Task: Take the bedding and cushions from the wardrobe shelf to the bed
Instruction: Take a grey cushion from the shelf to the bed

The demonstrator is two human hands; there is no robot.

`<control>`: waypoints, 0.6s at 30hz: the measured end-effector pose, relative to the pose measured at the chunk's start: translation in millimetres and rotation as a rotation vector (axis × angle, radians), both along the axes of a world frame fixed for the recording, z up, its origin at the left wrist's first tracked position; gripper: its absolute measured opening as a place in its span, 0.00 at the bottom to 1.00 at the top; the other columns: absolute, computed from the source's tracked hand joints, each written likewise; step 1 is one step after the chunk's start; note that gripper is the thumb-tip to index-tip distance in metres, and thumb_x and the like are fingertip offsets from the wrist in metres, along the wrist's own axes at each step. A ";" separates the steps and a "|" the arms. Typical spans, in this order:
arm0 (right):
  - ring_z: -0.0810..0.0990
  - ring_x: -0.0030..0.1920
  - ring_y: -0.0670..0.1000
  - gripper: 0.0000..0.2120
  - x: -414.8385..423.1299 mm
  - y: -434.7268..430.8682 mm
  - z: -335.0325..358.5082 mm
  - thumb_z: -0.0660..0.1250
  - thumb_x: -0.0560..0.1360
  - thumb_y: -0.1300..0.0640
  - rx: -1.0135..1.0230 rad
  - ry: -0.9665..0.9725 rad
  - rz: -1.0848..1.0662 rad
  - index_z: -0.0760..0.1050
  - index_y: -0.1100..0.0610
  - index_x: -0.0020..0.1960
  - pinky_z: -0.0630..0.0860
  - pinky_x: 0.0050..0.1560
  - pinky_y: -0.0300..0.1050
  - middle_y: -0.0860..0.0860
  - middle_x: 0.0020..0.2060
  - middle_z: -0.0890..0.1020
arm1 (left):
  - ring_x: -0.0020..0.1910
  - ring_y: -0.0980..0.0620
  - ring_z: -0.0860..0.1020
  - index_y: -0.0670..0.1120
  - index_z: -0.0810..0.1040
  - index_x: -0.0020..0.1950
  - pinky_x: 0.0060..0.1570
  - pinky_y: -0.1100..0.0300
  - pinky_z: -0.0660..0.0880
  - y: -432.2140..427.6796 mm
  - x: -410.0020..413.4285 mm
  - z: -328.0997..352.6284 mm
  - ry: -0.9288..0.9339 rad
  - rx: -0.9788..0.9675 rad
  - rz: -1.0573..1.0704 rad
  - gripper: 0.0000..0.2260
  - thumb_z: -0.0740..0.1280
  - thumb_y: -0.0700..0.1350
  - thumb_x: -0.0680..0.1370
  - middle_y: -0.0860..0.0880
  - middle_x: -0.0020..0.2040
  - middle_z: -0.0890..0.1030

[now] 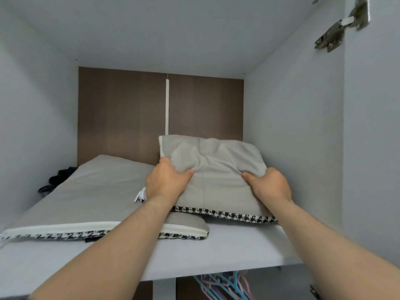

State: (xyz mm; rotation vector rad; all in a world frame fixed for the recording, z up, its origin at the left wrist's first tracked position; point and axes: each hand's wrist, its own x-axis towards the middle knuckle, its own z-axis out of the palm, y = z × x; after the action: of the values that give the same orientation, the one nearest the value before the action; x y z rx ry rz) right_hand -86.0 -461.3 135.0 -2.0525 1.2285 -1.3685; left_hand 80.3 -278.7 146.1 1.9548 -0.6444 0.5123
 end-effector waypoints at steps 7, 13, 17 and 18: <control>0.79 0.48 0.60 0.26 -26.5 75.7 26.3 0.70 0.64 0.33 -0.121 -0.141 -0.006 0.72 0.56 0.45 0.71 0.42 0.49 0.52 0.42 0.80 | 0.47 0.43 0.77 0.49 0.69 0.49 0.40 0.54 0.70 61.4 -10.6 10.8 -0.010 -0.239 -0.069 0.26 0.72 0.64 0.62 0.52 0.45 0.76; 0.78 0.46 0.58 0.24 -56.2 146.0 28.0 0.71 0.63 0.35 -0.202 -0.124 -0.002 0.72 0.54 0.43 0.75 0.44 0.51 0.50 0.41 0.79 | 0.42 0.47 0.72 0.50 0.68 0.49 0.39 0.55 0.66 127.9 -35.5 -14.8 0.021 -0.356 -0.034 0.24 0.73 0.62 0.64 0.57 0.38 0.70; 0.77 0.44 0.58 0.22 -91.0 189.4 0.7 0.71 0.63 0.35 -0.213 -0.124 0.008 0.70 0.53 0.39 0.72 0.41 0.50 0.48 0.37 0.77 | 0.42 0.46 0.72 0.48 0.68 0.47 0.40 0.54 0.67 171.7 -71.5 -47.7 -0.003 -0.403 -0.052 0.24 0.75 0.60 0.64 0.57 0.37 0.69; 0.77 0.43 0.58 0.22 -102.0 199.0 -8.2 0.71 0.63 0.35 -0.206 -0.129 0.012 0.70 0.52 0.39 0.71 0.40 0.50 0.47 0.35 0.76 | 0.42 0.46 0.72 0.48 0.68 0.47 0.40 0.54 0.67 181.5 -81.9 -55.7 -0.008 -0.411 -0.066 0.24 0.75 0.60 0.64 0.57 0.37 0.69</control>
State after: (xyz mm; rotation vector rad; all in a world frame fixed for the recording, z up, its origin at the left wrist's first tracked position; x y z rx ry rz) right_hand -188.0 -262.3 126.8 -2.0629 1.0590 -1.6537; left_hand -1.6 -97.2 90.4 1.5411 -0.5558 0.5627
